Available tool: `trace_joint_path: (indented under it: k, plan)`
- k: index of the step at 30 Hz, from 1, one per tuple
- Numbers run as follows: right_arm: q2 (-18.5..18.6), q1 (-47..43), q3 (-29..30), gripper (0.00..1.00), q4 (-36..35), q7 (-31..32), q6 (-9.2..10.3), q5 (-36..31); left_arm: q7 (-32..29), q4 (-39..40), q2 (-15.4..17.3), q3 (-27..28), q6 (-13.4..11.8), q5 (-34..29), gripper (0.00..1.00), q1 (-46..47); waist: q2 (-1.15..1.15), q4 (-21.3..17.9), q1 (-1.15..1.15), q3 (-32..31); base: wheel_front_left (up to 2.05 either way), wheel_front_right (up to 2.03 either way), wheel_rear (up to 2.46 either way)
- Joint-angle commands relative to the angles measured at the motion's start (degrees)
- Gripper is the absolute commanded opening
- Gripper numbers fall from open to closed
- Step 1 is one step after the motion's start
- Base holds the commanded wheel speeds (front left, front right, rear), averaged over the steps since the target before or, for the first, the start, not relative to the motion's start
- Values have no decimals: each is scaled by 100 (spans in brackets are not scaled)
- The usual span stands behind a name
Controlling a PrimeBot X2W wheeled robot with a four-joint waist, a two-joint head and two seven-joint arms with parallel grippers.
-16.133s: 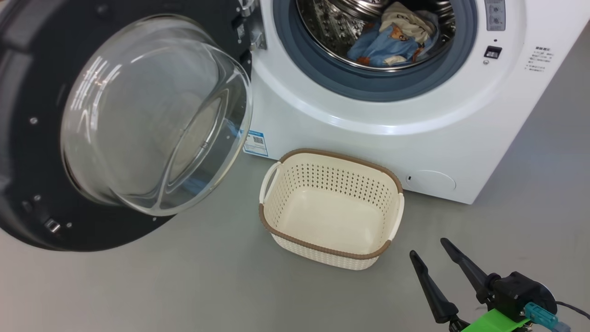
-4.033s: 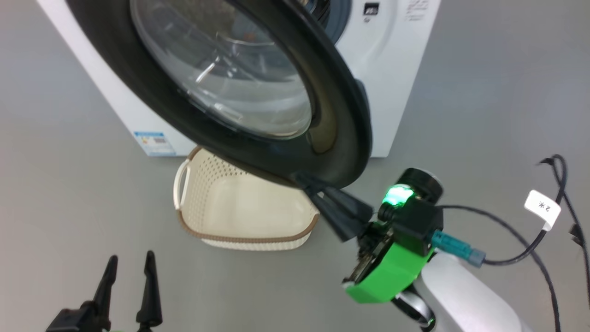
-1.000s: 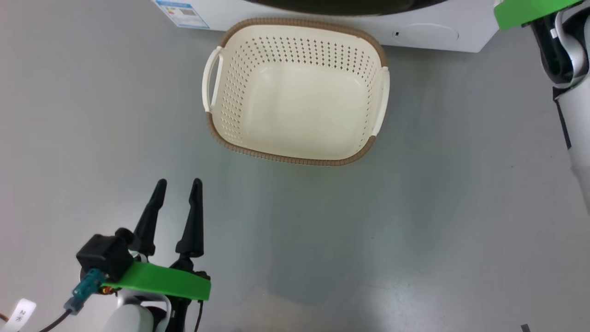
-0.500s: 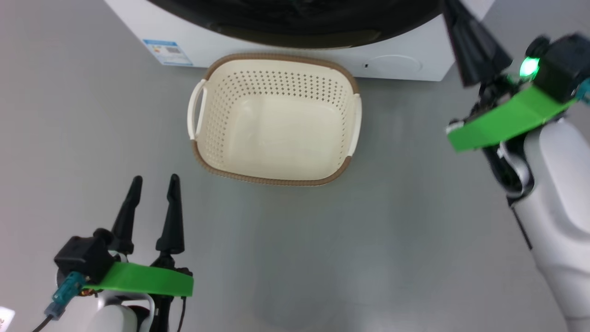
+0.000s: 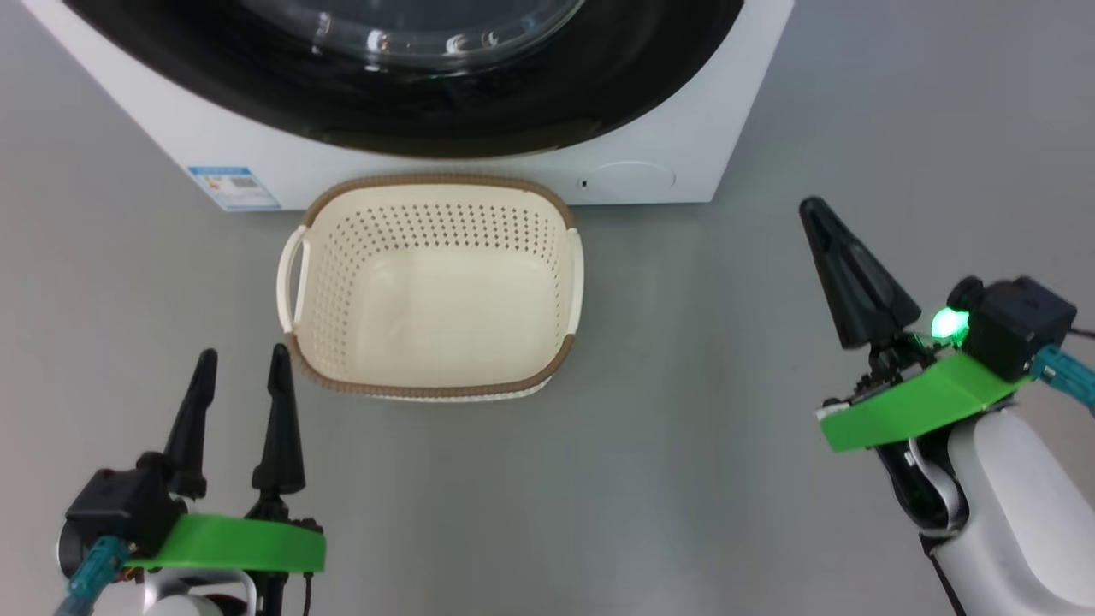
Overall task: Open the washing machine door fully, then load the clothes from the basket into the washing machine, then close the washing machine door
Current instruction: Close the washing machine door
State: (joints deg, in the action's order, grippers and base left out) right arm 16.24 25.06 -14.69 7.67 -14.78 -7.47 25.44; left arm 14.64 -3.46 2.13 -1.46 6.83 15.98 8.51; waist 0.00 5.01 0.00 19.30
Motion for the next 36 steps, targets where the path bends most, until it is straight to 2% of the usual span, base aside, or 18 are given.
trace_joint_path:
  k: [1,7,17,18,19,20,21,22,36]
  plan:
    - [-48,-189,-32,0,-197,-22,-2,34,36,151,75,213,-10,-17,100,-100,0,-230,0,-249,0,0,0]
    - [-257,-784,277,0,-336,-22,-2,-28,36,160,75,297,-37,-129,100,-297,0,-421,0,-597,0,0,0]
    - [-392,-1538,281,0,-515,-22,-2,-373,36,147,75,477,-137,-228,100,-694,0,-717,0,-1126,0,0,0]
    - [-428,-1594,291,3,-524,-22,-2,-379,36,146,75,498,-159,-289,100,-744,0,-747,0,-1171,0,0,0]
    - [-450,-1637,298,27,-535,-22,-2,-403,36,144,75,526,-186,-324,100,-788,0,-777,0,-1217,0,0,0]
    - [-458,-1677,304,45,-544,-22,-2,-456,36,144,75,551,-207,-334,100,-829,0,-806,0,-1267,0,0,0]
    - [-493,-1723,327,92,-549,-22,-2,-475,36,137,75,573,-227,-348,100,-876,0,-836,0,-1316,0,0,0]
    - [-527,-1765,356,100,-556,-22,-2,-493,36,133,75,592,-244,-360,100,-921,0,-864,0,-1363,0,0,0]
    - [-778,-2300,913,100,-589,-22,-2,-797,36,145,75,686,-386,-383,100,-1326,0,-987,0,-1678,0,0,0]
